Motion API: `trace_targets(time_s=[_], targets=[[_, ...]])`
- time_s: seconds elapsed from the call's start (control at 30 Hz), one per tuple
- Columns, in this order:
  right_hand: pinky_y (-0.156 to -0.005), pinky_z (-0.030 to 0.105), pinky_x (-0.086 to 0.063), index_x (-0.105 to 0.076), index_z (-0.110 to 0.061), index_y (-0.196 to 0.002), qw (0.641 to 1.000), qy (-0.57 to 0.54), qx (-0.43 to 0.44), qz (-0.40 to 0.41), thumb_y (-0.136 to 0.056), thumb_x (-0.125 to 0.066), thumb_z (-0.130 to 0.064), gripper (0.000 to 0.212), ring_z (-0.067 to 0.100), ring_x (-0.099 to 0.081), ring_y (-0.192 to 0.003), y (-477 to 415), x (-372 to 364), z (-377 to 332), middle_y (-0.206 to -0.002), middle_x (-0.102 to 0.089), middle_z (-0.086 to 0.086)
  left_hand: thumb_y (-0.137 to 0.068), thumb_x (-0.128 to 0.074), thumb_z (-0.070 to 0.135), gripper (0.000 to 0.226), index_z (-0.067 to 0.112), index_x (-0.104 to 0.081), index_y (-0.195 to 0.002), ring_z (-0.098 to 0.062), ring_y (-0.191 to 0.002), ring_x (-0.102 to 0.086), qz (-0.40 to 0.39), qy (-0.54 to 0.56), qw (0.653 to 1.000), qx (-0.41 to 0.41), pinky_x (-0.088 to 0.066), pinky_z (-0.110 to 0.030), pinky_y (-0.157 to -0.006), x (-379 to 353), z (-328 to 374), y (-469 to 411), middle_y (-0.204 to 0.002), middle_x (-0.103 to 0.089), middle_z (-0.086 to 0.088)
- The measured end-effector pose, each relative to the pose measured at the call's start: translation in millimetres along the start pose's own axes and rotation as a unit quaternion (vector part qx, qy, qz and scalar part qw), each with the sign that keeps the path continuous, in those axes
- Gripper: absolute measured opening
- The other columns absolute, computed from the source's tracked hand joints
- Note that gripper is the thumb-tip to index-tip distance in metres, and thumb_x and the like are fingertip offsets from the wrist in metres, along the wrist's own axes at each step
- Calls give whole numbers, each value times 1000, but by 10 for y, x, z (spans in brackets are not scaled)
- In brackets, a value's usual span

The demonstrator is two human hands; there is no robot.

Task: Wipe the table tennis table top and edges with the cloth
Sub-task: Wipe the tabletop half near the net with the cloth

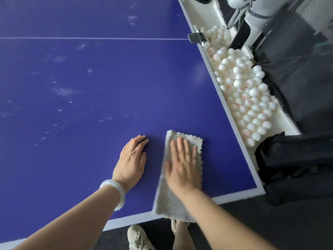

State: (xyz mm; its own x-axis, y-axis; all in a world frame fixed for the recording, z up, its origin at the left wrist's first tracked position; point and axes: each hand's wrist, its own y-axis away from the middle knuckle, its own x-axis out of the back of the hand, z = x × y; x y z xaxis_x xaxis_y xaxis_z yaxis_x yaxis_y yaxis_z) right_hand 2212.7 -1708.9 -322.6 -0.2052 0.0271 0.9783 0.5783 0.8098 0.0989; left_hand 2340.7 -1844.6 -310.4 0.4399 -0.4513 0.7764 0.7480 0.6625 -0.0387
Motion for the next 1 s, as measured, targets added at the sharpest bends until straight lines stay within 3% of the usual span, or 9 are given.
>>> trace_targets(time_s=[0.13, 0.23, 0.3, 0.4, 0.47, 0.53, 0.67, 0.87, 1.0], targets=[[-122, 53, 8, 9, -15, -159, 994, -15, 97, -48, -94, -13, -44, 74, 26, 18, -153, -298, -146, -996, -167, 11, 7, -99, -36, 10, 41, 10, -54, -136, -17, -135, -40, 100, 172, 972, 121, -30, -35, -117, 119, 125, -69, -142, -43, 5], [-124, 32, -4, -31, -13, -155, 953, -271, 94, -93, -101, -41, -18, 55, 22, -14, -154, -611, 77, -1024, -164, -23, 5, -94, -33, 26, 51, 8, -54, -137, -21, -138, -37, 174, 92, 966, 169, -28, -37, -118, 288, 30, -92, -147, -43, -4], [-116, 19, -23, -57, -4, -136, 915, -404, 15, -4, -91, -45, 11, 49, 25, -44, -141, -714, 217, -735, -146, -52, 10, -93, -37, 19, 49, 5, -53, -136, -27, -137, -37, 171, -6, 980, 103, -23, -33, -117, 313, -20, -70, -146, -44, -9], [-120, 26, -18, -48, 2, -142, 953, -299, -34, 37, -91, -42, 13, 53, 28, -32, -148, -918, 261, -341, -156, -38, 15, -98, -44, 12, 52, 4, -40, -149, -32, -150, -20, 50, -129, 990, 12, -13, -45, -123, 98, -12, 0, -159, -29, -15], [-125, 34, -4, -27, 0, -154, 982, -191, 4, 3, -101, -42, -3, 55, 27, -10, -154, -1148, 188, -283, -166, -14, 14, -104, -28, 29, 56, 15, -18, -157, -25, -153, 1, 7, -190, 982, 23, -4, -47, -124, -72, -23, 68, -165, -6, -7], [-125, 40, 1, -17, -4, -157, 993, -116, 17, 3, -106, -38, -17, 58, 25, -4, -155, -1397, 132, -318, -167, -4, 13, -104, -20, 35, 58, 18, -11, -159, -21, -153, 5, -6, -200, 979, 46, -5, -45, -124, -114, -92, 160, -166, -2, -4], [-126, 43, -1, -15, -5, -158, 998, -56, -11, 26, -107, -30, -30, 59, 24, -7, -155, -1647, 64, -324, -167, -7, 11, -99, -25, 34, 61, 10, -23, -156, -26, -153, -5, 37, -232, 964, 123, -9, -45, -122, 137, -441, 244, -164, -14, -9], [-127, 37, -1, -25, -9, -157, 991, -122, -19, 57, -107, -26, -37, 58, 18, -12, -154, -1650, 4, -271, -166, -18, 6, -102, -13, 33, 62, 14, 5, -158, -20, -151, 16, 101, -214, 903, 358, 9, -42, -122, 510, -941, -489, -165, 12, -5], [-127, 35, -3, -31, -8, -155, 985, -154, -19, 81, -106, -31, -37, 57, 18, -18, -153, -1622, 8, -258, -164, -25, 7, -101, -23, 37, 64, 20, -3, -159, -23, -152, 11, 64, -221, 950, 212, 10, -44, -122, 148, -502, -1012, -166, 3, -6]])
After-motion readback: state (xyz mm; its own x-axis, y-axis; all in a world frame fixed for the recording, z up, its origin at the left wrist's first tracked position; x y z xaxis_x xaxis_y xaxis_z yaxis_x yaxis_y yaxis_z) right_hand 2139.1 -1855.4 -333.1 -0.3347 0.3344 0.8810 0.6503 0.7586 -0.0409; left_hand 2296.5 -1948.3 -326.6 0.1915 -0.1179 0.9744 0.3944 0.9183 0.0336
